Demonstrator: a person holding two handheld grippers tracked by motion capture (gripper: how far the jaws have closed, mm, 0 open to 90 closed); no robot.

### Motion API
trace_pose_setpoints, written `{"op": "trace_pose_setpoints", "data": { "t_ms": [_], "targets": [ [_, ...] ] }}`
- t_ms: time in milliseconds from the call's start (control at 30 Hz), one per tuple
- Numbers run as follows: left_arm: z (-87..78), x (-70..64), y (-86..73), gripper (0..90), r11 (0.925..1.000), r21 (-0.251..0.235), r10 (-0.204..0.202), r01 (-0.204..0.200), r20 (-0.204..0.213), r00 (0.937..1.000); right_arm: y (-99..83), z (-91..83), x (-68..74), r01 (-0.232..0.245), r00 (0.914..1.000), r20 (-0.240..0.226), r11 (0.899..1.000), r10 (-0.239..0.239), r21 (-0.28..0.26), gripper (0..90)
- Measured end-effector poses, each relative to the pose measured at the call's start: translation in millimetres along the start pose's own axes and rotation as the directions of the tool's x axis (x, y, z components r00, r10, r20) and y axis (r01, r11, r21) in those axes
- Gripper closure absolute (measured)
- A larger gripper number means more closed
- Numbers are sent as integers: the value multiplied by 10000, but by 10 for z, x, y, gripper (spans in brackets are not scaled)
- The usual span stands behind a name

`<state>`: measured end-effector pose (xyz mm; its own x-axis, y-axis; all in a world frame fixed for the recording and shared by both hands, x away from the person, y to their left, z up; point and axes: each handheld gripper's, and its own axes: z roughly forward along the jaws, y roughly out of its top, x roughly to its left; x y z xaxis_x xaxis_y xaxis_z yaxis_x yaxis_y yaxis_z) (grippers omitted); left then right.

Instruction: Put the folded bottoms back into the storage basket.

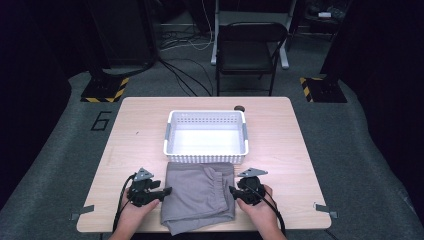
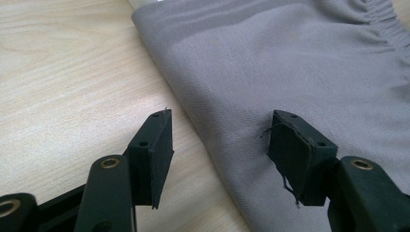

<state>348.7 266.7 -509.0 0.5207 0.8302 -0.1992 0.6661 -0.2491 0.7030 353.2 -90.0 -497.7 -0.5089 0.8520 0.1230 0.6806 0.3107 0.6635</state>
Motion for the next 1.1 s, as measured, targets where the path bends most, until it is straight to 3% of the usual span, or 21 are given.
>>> {"op": "trace_pose_setpoints", "data": {
  "t_ms": [267, 667, 800, 933, 1033, 1100],
  "targets": [
    [8, 6, -12, 410, 10000, 15, -7, 7, 15, 10000, 5, 172, 20, -7, 9997, 256, 9999, 3, 166, 598],
    [17, -1, -25, 395, 9999, 109, -47, 46, 29, 10000, 16, 222, 43, 71, 9989, 461, 10000, -74, 61, 543],
    [18, -2, -22, 395, 9999, 126, 1, -2, 19, 10000, 12, 223, 65, 325, 9981, 515, 9994, -328, 69, 568],
    [17, -4, -24, 395, 10000, 73, -41, 41, 25, 10000, 15, 216, 100, 257, 9983, 525, 9994, -269, 223, 587],
    [19, -10, -24, 395, 10000, 36, -54, 54, 21, 10000, 13, 215, 109, 452, 9981, 421, 9988, -459, 181, 646],
    [19, -15, -25, 395, 10000, 59, -31, 30, 43, 10000, 6, 212, 126, 252, 9990, 361, 9995, -259, 198, 681]
  ]
}}
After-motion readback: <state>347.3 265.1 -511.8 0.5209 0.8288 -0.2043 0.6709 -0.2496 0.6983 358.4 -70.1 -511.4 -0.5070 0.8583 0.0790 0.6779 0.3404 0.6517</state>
